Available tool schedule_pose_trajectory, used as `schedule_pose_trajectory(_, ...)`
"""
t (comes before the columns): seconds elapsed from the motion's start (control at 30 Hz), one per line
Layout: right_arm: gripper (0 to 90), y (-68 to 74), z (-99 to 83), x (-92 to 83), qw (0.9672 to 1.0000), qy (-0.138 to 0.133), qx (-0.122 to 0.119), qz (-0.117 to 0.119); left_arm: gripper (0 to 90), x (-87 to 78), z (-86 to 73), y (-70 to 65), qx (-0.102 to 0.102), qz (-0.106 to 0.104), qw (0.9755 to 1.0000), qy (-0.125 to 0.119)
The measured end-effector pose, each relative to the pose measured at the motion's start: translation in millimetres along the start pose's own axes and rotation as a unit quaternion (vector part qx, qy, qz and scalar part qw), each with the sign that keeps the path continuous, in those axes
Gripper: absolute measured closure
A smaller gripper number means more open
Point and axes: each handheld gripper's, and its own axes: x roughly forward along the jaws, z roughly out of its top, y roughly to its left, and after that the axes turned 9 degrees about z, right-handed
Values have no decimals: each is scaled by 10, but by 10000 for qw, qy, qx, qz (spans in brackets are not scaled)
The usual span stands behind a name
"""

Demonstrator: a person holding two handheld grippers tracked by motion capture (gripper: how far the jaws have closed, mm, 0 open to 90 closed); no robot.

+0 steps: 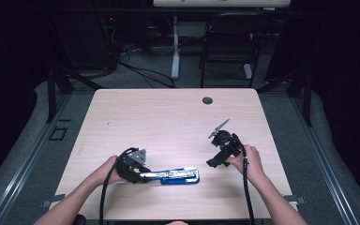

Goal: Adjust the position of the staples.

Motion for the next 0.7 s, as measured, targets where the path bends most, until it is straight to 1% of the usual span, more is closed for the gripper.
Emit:
schedule_pose_trajectory(0.07,0,-21,0,-17,10000,-24,10,-26,639,-1,1,0,18,10,10000,8)
schedule_pose_trajectory(0.1,0,-29,-7,-17,9999,-92,67,-43,639,-1,1,1,16,6,10000,6)
schedule_pose_trajectory(0.17,0,-56,-7,-42,9999,-43,90,-83,639,1,1,2,9,-4,10000,-3)
schedule_pose_trajectory(0.2,0,-77,-12,-56,9998,-107,149,-114,639,-2,4,2,24,22,10000,36)
schedule_pose_trajectory(0.23,0,-139,-18,-101,9994,-190,255,-141,639,-3,8,4,33,33,10000,61)
schedule_pose_trajectory(0.27,0,-159,-19,-119,9992,-230,297,-154,639,4,5,8,18,-24,10000,18)
schedule_pose_trajectory(0.3,0,-187,-21,-140,9988,-277,365,-180,639,6,5,9,20,-25,10000,19)
schedule_pose_trajectory(0.43,0,-307,-15,-192,9975,-366,559,-213,639,7,6,10,26,-30,10000,23)
schedule_pose_trajectory(0.47,0,-330,-18,-191,9965,-494,637,-232,639,7,6,11,28,-33,10000,24)
schedule_pose_trajectory(0.5,0,-368,-9,-204,9967,-451,639,-213,639,8,6,12,28,-37,10000,23)
schedule_pose_trajectory(0.6,0,-446,-1,-201,9957,-509,727,-266,639,9,7,14,30,-46,10000,23)
schedule_pose_trajectory(0.63,1,-461,0,-183,9949,-607,771,-243,640,9,6,15,33,-49,10000,23)
schedule_pose_trajectory(0.67,16,-487,3,-186,9957,-523,725,-251,639,4,9,20,52,-75,9999,52)
schedule_pose_trajectory(0.7,22,-507,4,-174,9957,-503,729,-256,640,8,8,18,44,-62,10000,34)
